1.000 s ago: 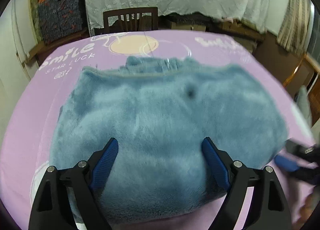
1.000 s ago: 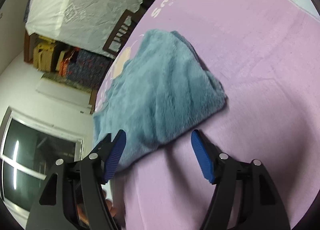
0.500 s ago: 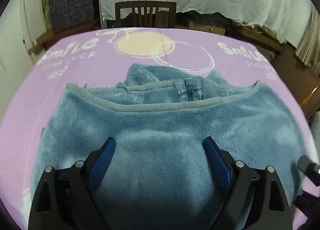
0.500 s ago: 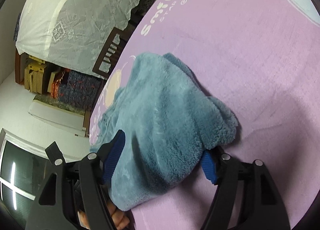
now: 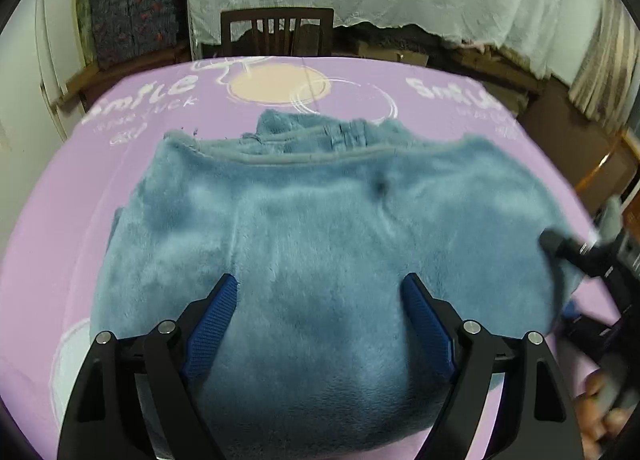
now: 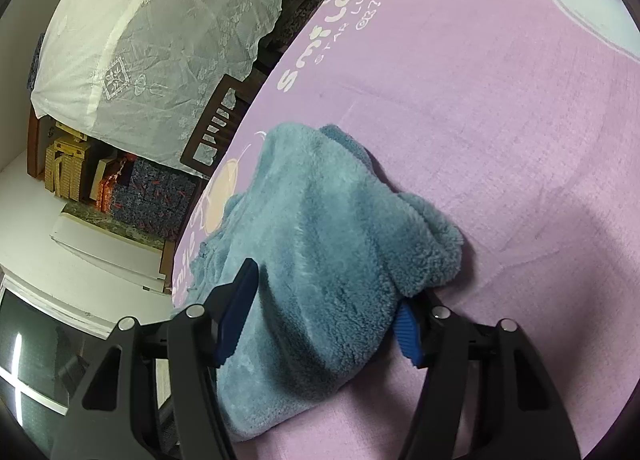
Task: Fold large clothes
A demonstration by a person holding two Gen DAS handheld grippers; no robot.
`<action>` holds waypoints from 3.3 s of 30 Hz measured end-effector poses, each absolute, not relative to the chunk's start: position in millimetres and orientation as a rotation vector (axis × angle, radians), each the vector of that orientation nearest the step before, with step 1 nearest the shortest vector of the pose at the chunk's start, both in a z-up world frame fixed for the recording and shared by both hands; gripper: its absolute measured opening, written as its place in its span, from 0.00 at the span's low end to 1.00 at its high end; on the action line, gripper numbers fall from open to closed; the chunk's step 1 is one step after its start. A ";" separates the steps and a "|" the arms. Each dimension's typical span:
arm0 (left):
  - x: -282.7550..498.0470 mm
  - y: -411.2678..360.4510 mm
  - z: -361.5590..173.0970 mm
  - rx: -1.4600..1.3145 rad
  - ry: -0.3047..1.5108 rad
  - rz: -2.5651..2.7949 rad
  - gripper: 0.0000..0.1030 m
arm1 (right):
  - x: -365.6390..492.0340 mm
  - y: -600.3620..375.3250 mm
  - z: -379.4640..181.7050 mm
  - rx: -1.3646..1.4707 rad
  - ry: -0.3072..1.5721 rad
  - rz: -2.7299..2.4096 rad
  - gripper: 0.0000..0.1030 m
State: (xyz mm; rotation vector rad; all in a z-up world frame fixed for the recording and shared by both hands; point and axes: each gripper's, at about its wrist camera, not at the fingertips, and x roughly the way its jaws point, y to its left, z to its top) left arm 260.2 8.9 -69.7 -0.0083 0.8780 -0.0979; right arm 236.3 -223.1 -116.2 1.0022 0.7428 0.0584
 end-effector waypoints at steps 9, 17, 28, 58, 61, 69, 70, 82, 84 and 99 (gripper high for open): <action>261.6 3.4 -78.7 0.006 0.869 -0.073 0.85 | 244.5 -222.9 -117.1 1.021 0.707 0.024 0.55; 266.8 11.8 -74.4 -0.035 0.896 -0.104 0.86 | 232.1 -215.5 -91.8 0.918 0.639 0.071 0.26; 279.3 90.5 -30.2 -0.318 0.912 -0.182 0.83 | 215.6 -139.4 -22.3 0.550 0.525 0.143 0.25; 318.1 27.9 6.0 -0.397 1.016 -0.560 0.96 | 198.8 -54.5 -32.1 0.117 0.522 0.276 0.25; 330.7 12.4 -5.0 -0.369 1.053 -0.576 0.96 | 199.8 -55.0 -34.0 0.100 0.524 0.278 0.25; 345.6 0.7 -22.0 -0.294 1.067 -0.565 0.74 | 200.2 -47.1 -41.2 0.026 0.532 0.286 0.27; 347.0 2.5 -23.7 -0.290 1.067 -0.561 0.66 | 200.7 -48.4 -41.5 0.031 0.536 0.289 0.27; 352.3 7.3 -27.2 -0.317 1.082 -0.572 0.44 | 197.0 -78.7 -48.0 0.108 0.573 0.297 0.70; 352.4 7.3 -27.4 -0.315 1.081 -0.573 0.44 | 196.9 -70.7 -47.7 0.069 0.562 0.290 0.70; 326.1 -16.7 24.3 -0.180 0.943 -0.595 0.33 | 180.6 -87.2 -10.1 0.123 0.431 0.263 0.22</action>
